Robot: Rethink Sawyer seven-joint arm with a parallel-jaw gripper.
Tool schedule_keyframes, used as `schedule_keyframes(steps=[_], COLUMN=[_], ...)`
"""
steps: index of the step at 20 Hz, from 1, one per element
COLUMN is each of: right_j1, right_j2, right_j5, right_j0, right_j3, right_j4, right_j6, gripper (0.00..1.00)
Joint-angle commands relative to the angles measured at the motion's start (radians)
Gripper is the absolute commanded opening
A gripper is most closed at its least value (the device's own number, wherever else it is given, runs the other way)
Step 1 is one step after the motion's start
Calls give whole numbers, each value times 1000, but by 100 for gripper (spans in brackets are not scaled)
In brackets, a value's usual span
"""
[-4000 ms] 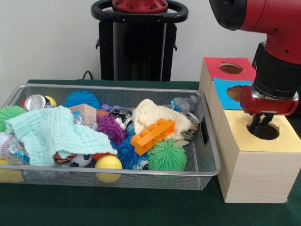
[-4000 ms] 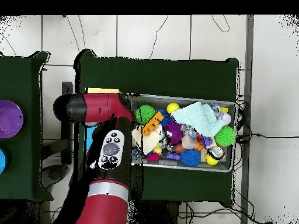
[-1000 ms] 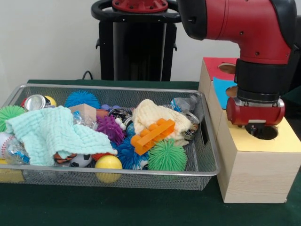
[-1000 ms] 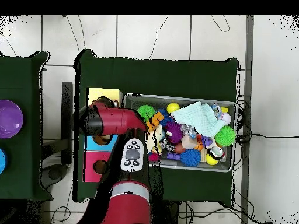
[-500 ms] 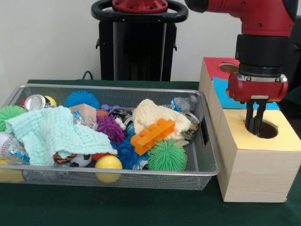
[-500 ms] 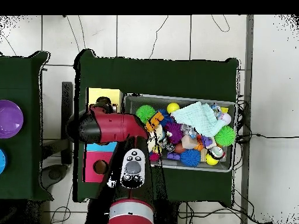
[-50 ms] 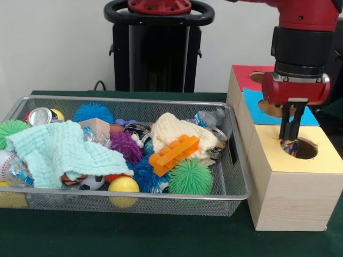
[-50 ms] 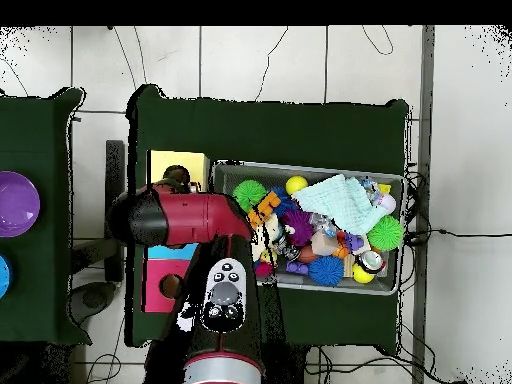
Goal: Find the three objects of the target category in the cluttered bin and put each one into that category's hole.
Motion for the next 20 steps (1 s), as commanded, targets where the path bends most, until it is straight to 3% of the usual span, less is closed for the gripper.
schedule_keyframes(steps=[1, 4, 8, 20], right_j1=[-21, -14, -47, -78], right_j2=[22, 39, 86, 86], right_j5=[125, 105, 28, -15], right_j0=[-39, -53, -94, -138], right_j3=[84, 79, 131, 174], right_j4=[-51, -52, -57, -115], right_j6=[55, 48, 31, 28], gripper=[0, 0, 0, 0])
